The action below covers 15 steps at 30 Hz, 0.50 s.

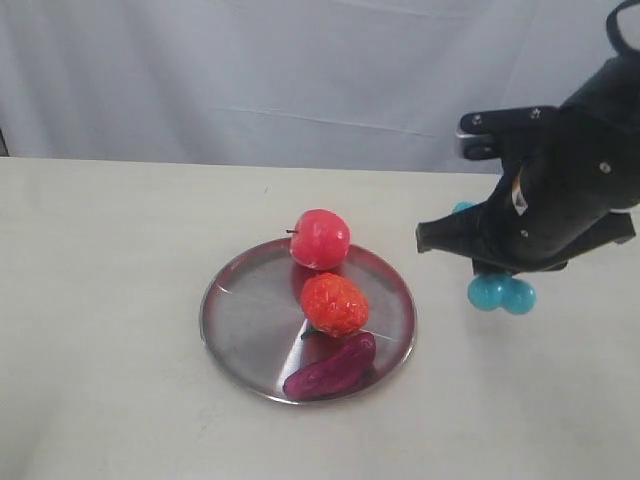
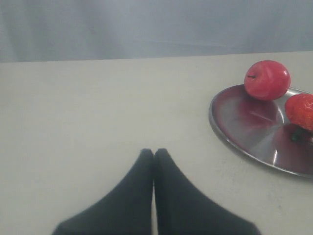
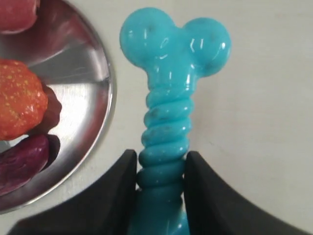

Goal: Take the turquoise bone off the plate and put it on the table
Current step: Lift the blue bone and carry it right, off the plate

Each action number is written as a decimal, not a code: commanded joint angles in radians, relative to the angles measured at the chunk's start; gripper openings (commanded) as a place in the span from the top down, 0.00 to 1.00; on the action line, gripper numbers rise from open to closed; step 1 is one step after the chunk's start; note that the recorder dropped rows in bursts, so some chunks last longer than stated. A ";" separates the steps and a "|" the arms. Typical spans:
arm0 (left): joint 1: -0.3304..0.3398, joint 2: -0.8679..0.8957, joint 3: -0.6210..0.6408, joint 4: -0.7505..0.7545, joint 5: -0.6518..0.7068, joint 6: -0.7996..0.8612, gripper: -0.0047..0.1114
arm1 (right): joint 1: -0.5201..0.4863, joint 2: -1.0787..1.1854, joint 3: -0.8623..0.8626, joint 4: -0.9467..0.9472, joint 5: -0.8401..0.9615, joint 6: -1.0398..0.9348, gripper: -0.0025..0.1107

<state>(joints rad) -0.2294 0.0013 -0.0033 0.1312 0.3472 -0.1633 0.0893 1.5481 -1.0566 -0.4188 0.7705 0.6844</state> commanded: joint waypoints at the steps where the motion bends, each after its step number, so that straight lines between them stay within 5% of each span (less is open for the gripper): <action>1: -0.003 -0.001 0.003 0.000 -0.001 -0.001 0.96 | -0.009 0.034 0.042 -0.008 -0.090 0.035 0.98; 15: -0.003 -0.001 0.003 0.000 -0.001 -0.001 0.96 | -0.077 0.222 0.042 -0.002 -0.194 0.044 0.98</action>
<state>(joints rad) -0.2294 0.0013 -0.0033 0.1312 0.3472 -0.1633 0.0254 1.7428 -1.0151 -0.4123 0.5870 0.7516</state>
